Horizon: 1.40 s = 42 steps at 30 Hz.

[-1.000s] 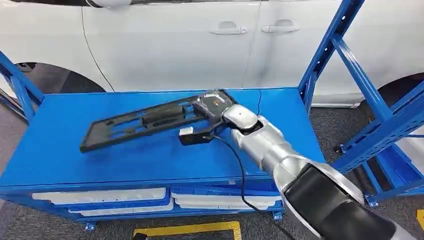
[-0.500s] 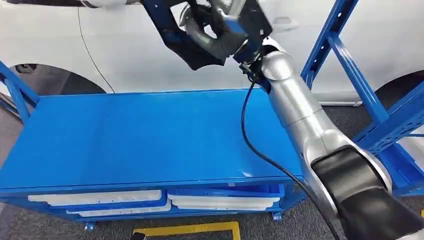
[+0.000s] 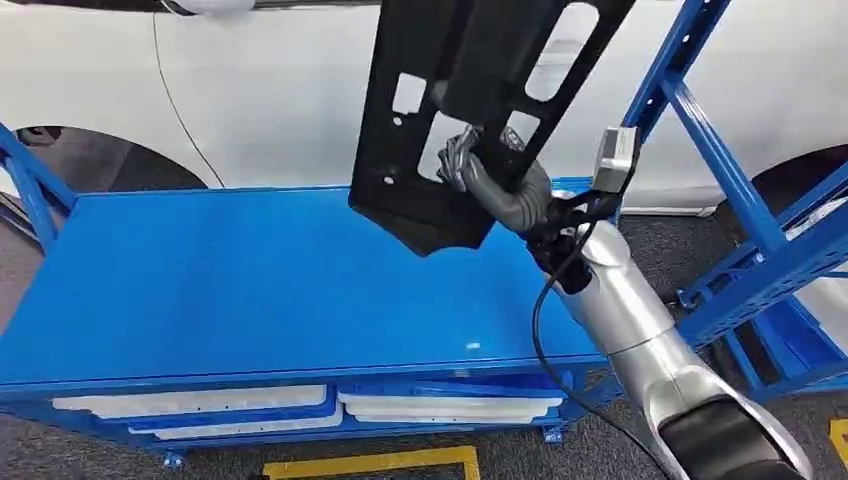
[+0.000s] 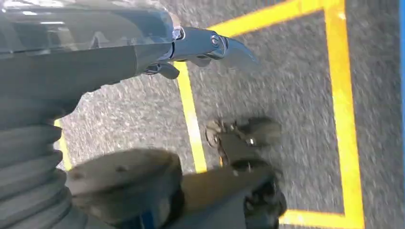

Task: Take the parts from the cabinet and place them on the table.

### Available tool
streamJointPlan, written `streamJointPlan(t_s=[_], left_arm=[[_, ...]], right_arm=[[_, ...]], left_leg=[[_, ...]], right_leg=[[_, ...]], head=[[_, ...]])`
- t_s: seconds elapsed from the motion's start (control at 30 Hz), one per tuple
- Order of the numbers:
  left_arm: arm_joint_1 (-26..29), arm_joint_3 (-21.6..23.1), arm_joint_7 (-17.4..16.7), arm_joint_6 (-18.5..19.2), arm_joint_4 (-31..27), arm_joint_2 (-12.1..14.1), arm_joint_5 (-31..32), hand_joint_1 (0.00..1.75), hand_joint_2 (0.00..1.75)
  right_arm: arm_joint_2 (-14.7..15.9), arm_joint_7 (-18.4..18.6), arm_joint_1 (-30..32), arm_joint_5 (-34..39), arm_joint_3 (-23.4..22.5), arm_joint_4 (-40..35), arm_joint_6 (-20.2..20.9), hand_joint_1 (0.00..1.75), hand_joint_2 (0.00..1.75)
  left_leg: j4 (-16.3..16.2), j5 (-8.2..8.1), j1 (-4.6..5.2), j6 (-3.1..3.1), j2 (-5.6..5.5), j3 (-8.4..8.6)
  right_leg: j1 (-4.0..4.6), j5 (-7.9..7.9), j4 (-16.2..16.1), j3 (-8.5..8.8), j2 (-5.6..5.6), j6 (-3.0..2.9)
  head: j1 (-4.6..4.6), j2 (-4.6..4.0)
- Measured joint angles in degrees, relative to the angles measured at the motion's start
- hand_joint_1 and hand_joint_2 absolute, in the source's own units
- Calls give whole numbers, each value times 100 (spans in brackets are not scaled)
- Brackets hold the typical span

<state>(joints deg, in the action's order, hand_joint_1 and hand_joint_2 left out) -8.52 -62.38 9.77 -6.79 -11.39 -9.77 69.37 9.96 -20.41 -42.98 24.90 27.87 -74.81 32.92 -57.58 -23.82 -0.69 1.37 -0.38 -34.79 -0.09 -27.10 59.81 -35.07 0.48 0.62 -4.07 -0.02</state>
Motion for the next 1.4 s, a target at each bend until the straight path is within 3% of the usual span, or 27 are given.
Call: streamJointPlan(t_s=[0.1, 0.13, 0.17, 0.2, 0.27, 0.3, 0.33, 0.43, 0.5, 0.6, 0.63, 0.67, 0.7, 0.8, 0.83, 0.97, 1.0, 1.03, 1.1, 1.13, 1.17, 1.2, 1.23, 1.3, 1.33, 1.37, 1.4], left_arm=[[-13, -66, 33, -40, 0, 9, -44, 0, 175], [-10, -87, 48, -27, 0, 13, -48, 0, 175], [-2, -98, 52, -7, 0, 13, -46, 0, 175], [0, -98, 55, 15, 0, 13, -46, 0, 175], [-5, -105, 52, 22, 0, 13, -61, 0, 175], [-10, -118, 50, 22, 0, 13, -77, 0, 175], [-19, -131, 42, 22, 0, 13, -90, 0, 175], [-16, -168, -22, 46, 0, 15, -112, 0, 175], [-17, -210, -72, 87, 0, 17, -166, 0, 175], [3, -247, -118, 137, 0, 15, -175, 0, 175], [17, -254, -122, 142, 0, 15, -173, 0, 175], [28, -262, -136, 151, 0, 15, -173, 0, 175], [32, -269, -142, 164, 0, 15, -175, 0, 175], [30, -278, -168, 179, 0, 17, -186, 0, 175], [24, -284, -175, 181, 0, 20, -199, 0, 175], [33, -341, -195, 190, 0, 20, -230, 0, 175], [22, -352, -192, 190, 2, 6, -232, 0, 175], [4, -359, -184, 190, 2, 7, -232, 0, 175], [-6, -361, -184, 196, 2, 4, -216, 0, 175], [-1, -361, -183, 201, 2, 4, -199, 0, 175], [1, -361, -184, 218, 2, 4, -162, 0, 175], [-1, -361, -184, 236, 2, 4, -142, 0, 175], [-3, -359, -181, 242, 2, 2, -125, 0, 175], [-9, -356, -184, 273, 2, 0, -99, 0, 175], [-9, -354, -184, 284, 2, 0, -96, 0, 175], [-9, -354, -188, 297, 4, -4, -81, 0, 175], [-10, -354, -190, 299, 4, -4, -79, 0, 175]], right_arm=[[224, -35, 319, -11, 70, -151, -83, 175, 175], [330, -42, 436, -11, 94, -195, -92, 175, 175], [421, -48, 536, -9, 109, -221, -92, 175, 175], [523, -64, 606, 0, 114, -260, -94, 175, 175], [659, -94, 637, 37, 114, -335, -98, 175, 175], [715, -103, 636, 55, 107, -366, -98, 175, 175], [748, -112, 644, 61, 107, -385, -98, 175, 175], [803, -120, 656, 70, 109, -387, -88, 175, 175], [800, -120, 645, 70, 116, -387, -90, 175, 175], [785, -122, 626, 74, 140, -368, -94, 175, 175], [779, -125, 626, 74, 153, -355, -96, 175, 175], [768, -125, 631, 74, 166, -337, -98, 175, 175], [766, -125, 638, 74, 168, -324, -101, 175, 175], [763, -160, 647, 72, 168, -324, -166, 175, 175], [761, -175, 651, 68, 166, -324, -190, 175, 175], [720, -166, 654, -13, 155, -280, -234, 175, 175], [703, -157, 653, -39, 149, -265, -258, 175, 175], [693, -153, 630, -53, 147, -252, -271, 175, 175], [680, -131, 580, -70, 142, -215, -293, 175, 175], [676, -127, 581, -72, 131, -197, -295, 175, 175], [676, -120, 588, -72, 123, -184, -310, 175, 175], [676, -114, 600, -77, 107, -182, -332, 175, 175], [676, -112, 605, -81, 87, -184, -359, 175, 175], [676, -112, 605, -94, 29, -195, -400, 175, 175], [676, -109, 605, -110, 7, -208, -409, 175, 175], [674, -112, 654, -125, -9, -234, -415, 175, 175], [674, -118, 673, -142, -28, -239, -426, 175, 175]], left_leg=[[0, -2, 8, 27, 4, -4], [-3, -6, 8, 33, 2, -6], [-6, -7, 8, 33, -4, -4], [-15, -10, 7, 29, -8, -5], [-48, -33, 7, -6, -10, -2], [-69, -56, 12, -40, -6, -6], [-91, -73, 47, -69, -4, -22], [-60, -62, 35, -149, 3, 0], [-194, -188, 22, -208, 5, -48], [-1456, -839, 13, -260, 5, -613], [-1797, -971, 13, -265, 5, -768], [-1928, -971, 13, -260, 5, -825], [-1760, -838, 13, -245, 5, -735], [-340, -197, 19, -155, 3, 29], [-134, -220, 63, -133, -1, 135], [-87, -100, 76, -15, 1, 75], [-30, -33, 40, 14, 26, 72], [0, 18, 42, 65, 25, 33], [-4, 96, 49, 86, 26, -76], [-8, 141, 54, 85, 26, -136], [-14, 187, 54, 79, 26, -203], [-20, 232, 54, 72, 26, -270], [-36, 277, 53, 62, 26, -338], [-82, 354, 49, 27, 24, -453], [-98, 391, 67, -16, 19, -500], [-64, 439, 60, -50, 22, -477], [-64, 476, 59, -83, 20, -466]], right_leg=[[-38, -595, 1261, -607, -6, 63], [-50, -666, 1563, -764, -7, 80], [-68, -601, 1597, -796, -7, 90], [-83, -394, 1323, -683, -13, 96], [-105, 102, 303, -180, -35, 93], [-110, 143, -115, 10, -57, 83], [-55, 155, -123, 22, -43, 48], [-36, 160, -110, 3, -11, -46], [-82, 202, -180, 44, -24, -127], [-54, 219, -167, 42, -46, -199], [-43, 219, -163, 33, -48, -199], [-34, 219, -152, 24, -45, -199], [-27, 219, -141, 18, -44, -199], [-16, 216, -115, 12, -42, -193], [28, 217, -90, -14, -37, -160], [-4, 309, -120, -44, -30, -18], [-35, 193, -47, -77, -12, 0], [-21, -78, 168, -171, -28, 13], [-36, -656, 1003, -438, -28, 40], [-44, -852, 1424, -558, -28, 54], [-53, -896, 1635, -582, -28, 65], [-63, -794, 1542, -465, -28, 73], [-71, -602, 1195, -219, -31, 75], [-79, -280, 169, 475, -52, 61], [-55, -448, -240, 684, -57, 41], [-13, -300, -155, 643, -36, 1], [-11, -295, -189, 637, -32, -19]], head=[[0, 0], [0, 0], [0, 0], [0, 0], [0, 0], [0, 0], [0, 0], [0, 0], [0, 0], [0, 0], [0, 0], [0, 0], [0, 0], [0, 0], [0, 0], [0, 0], [0, 0], [2, 0], [0, 0], [0, 0], [0, 0], [0, 0], [0, 0], [0, 0], [0, 0], [-4, 0], [2, 0]])
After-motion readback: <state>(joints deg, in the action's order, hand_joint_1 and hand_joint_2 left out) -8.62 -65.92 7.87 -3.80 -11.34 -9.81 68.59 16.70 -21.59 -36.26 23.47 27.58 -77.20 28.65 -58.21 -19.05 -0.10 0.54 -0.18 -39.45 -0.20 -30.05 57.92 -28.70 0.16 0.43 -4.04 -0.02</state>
